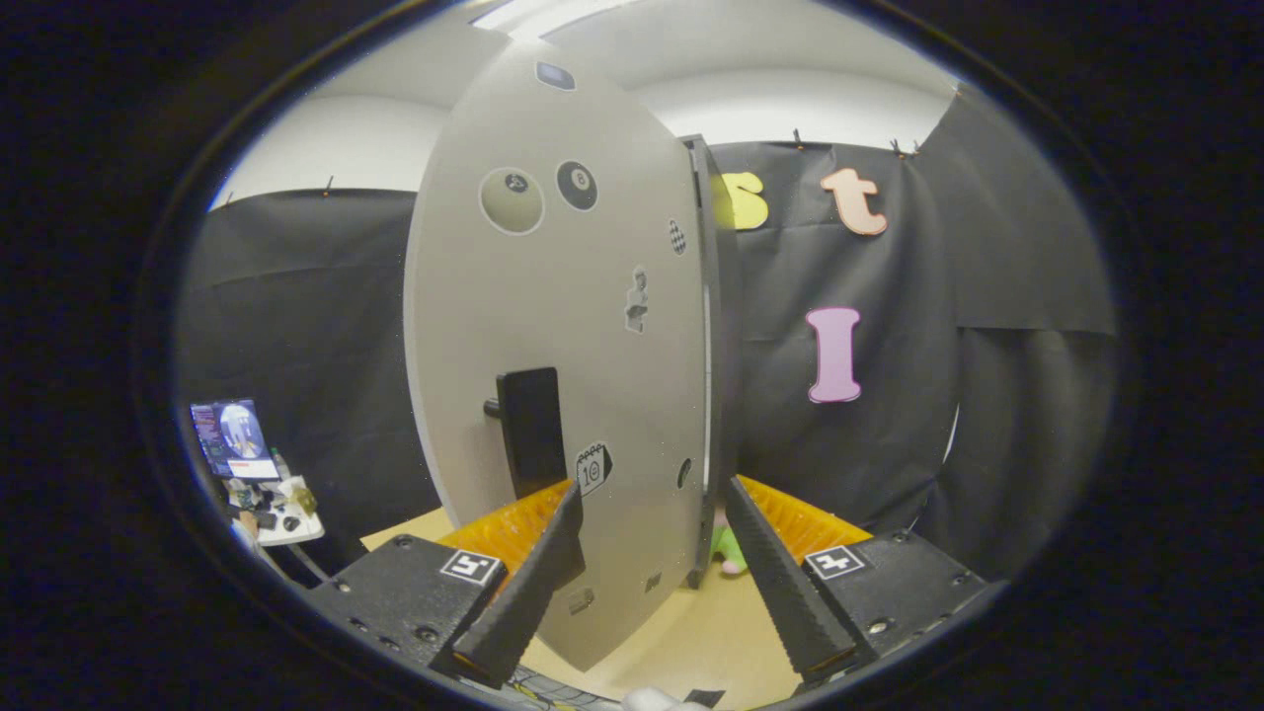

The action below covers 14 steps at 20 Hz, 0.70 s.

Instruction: Open the shoe cabinet door, grab the shoes and put them into the shoe cabinet, then close the shoe cabinet door.

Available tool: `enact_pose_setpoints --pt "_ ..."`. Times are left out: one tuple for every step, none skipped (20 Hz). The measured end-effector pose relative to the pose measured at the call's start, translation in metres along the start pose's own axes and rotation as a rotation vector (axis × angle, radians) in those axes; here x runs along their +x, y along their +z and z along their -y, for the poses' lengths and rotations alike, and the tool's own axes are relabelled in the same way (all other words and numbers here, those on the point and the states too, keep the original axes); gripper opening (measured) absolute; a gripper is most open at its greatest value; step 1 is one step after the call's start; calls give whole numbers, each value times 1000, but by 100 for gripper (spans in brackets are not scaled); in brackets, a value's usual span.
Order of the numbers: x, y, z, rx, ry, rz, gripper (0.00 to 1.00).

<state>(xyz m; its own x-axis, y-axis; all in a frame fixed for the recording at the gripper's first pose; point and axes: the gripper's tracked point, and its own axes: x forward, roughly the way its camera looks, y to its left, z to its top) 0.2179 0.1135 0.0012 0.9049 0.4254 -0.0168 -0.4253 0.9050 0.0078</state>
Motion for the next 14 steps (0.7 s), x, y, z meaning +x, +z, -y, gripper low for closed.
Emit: enact_pose_setpoints --pt "6 0 -14 -1 -17 4 97" --pt "11 -1 -27 -3 -29 6 97" --pt "17 -2 -41 -2 -42 4 97" --pt "26 -2 -52 -6 -53 6 97" --pt "36 -3 -65 -11 -65 6 97" --pt "45 -5 -76 -18 -74 0 97" --pt "58 -9 -89 -20 -78 -5 97" --pt "67 -14 -103 -12 -76 -12 97" --pt "79 -16 -112 -6 -77 -15 97" --pt "88 -19 -122 9 -82 -25 97" --pt "94 -21 -132 26 -83 -30 100" --pt "97 -22 -140 40 -92 -31 100" --pt "96 -22 -147 45 -106 -27 100" --pt "95 -22 -153 40 -117 -25 100"
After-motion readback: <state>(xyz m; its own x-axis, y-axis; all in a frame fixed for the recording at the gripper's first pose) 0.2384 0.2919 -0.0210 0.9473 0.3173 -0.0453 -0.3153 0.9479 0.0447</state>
